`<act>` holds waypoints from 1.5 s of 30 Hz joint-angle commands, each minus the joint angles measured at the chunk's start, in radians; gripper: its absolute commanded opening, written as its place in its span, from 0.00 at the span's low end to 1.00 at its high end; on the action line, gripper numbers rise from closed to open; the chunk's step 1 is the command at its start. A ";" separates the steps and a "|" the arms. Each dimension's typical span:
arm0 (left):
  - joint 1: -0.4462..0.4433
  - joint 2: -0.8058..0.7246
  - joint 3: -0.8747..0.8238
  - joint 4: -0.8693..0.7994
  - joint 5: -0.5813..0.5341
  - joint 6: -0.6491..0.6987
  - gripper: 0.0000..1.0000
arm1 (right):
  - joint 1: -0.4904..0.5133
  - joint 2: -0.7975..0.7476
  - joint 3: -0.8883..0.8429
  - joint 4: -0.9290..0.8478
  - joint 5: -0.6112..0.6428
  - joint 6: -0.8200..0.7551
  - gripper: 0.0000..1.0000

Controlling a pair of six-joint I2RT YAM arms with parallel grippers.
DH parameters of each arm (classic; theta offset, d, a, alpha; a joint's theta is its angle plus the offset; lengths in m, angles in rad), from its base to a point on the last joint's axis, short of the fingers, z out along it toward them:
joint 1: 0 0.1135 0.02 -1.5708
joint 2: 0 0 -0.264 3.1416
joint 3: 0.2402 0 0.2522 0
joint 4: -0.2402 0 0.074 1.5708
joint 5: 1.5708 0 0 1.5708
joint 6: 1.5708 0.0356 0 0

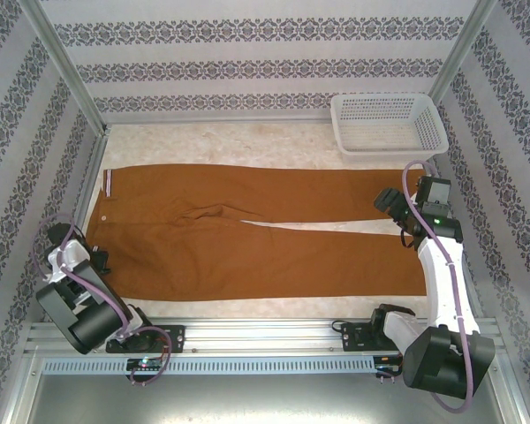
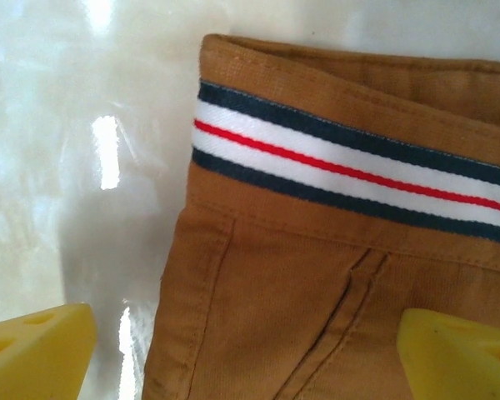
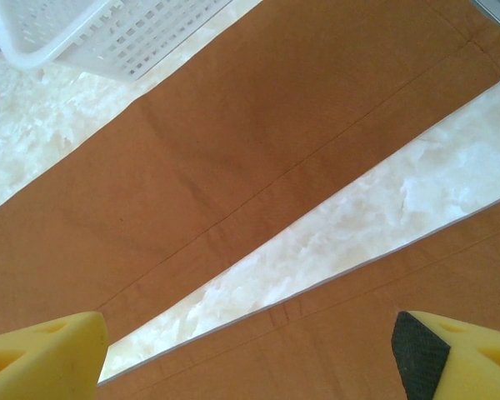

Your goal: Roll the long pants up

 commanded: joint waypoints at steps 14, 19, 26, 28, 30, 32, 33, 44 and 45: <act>0.007 0.018 0.146 -0.105 -0.006 0.054 0.13 | -0.005 -0.032 -0.040 -0.005 0.010 0.031 0.89; 0.006 -0.089 0.154 -0.099 0.110 0.066 0.08 | 0.001 -0.028 -0.048 0.009 -0.001 0.040 0.89; -0.035 -0.150 0.215 -0.082 0.250 -0.020 0.07 | 0.025 0.012 -0.012 -0.002 -0.015 0.006 0.88; -0.069 -0.125 0.261 -0.078 0.254 -0.043 0.07 | 0.039 0.030 0.000 -0.005 -0.016 -0.002 0.87; -0.110 -0.085 0.316 -0.072 0.243 -0.056 0.06 | 0.052 0.042 0.006 -0.004 -0.017 -0.003 0.87; -0.156 -0.036 0.379 -0.063 0.227 -0.065 0.05 | 0.062 0.047 0.009 0.000 -0.016 0.001 0.87; -0.179 -0.007 0.415 -0.059 0.218 -0.066 0.03 | 0.071 0.047 0.011 0.000 -0.014 -0.001 0.87; -0.331 0.420 0.925 -0.130 0.204 -0.025 0.00 | 0.095 0.039 0.029 -0.017 0.009 0.007 0.86; -0.338 0.444 0.948 -0.122 0.206 -0.030 0.00 | 0.098 0.042 0.032 -0.018 0.010 0.006 0.86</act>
